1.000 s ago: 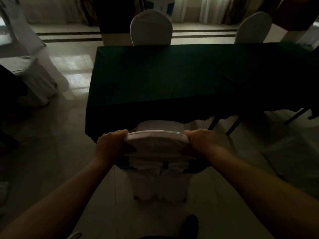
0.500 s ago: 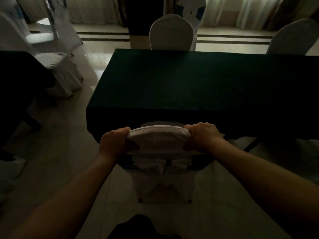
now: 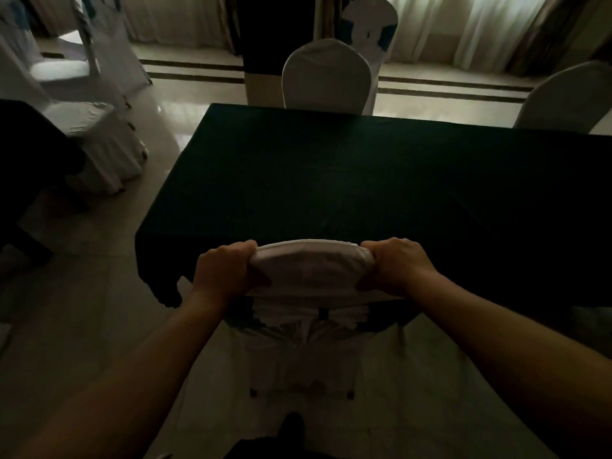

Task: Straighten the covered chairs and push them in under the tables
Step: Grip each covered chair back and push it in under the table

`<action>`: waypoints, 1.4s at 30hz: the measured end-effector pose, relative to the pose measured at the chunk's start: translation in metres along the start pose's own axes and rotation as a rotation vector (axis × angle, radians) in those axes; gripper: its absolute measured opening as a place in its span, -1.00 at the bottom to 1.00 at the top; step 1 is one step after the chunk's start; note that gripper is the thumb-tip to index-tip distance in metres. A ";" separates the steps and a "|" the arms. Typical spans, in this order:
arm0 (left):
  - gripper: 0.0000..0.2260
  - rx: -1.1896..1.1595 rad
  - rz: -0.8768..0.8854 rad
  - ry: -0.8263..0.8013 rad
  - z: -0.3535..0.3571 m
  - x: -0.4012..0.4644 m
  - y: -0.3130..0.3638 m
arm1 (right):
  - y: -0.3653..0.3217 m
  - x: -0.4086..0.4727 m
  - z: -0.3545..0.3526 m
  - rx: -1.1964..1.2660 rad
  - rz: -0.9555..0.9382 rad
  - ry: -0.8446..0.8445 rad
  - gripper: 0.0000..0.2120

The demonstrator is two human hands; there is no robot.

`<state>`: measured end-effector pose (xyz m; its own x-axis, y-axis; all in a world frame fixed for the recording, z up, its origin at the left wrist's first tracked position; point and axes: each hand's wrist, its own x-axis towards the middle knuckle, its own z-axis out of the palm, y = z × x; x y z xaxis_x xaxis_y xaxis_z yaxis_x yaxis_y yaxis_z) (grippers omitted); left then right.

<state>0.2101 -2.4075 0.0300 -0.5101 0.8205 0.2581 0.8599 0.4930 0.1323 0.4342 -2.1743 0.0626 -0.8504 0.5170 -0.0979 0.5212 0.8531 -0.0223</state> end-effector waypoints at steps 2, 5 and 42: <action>-0.53 -0.012 -0.011 -0.013 0.003 0.017 -0.006 | 0.003 0.020 -0.002 -0.012 -0.001 0.011 -0.49; -0.56 -0.023 -0.035 -0.054 0.009 0.039 -0.014 | 0.002 0.043 0.001 -0.012 0.000 -0.018 -0.52; -0.57 -0.009 -0.059 -0.125 0.048 0.081 0.003 | 0.035 0.068 0.039 0.079 0.042 0.107 -0.52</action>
<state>0.1702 -2.3256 0.0056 -0.5575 0.8202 0.1283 0.8283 0.5391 0.1528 0.3975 -2.1122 0.0162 -0.8281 0.5605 0.0058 0.5573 0.8244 -0.0993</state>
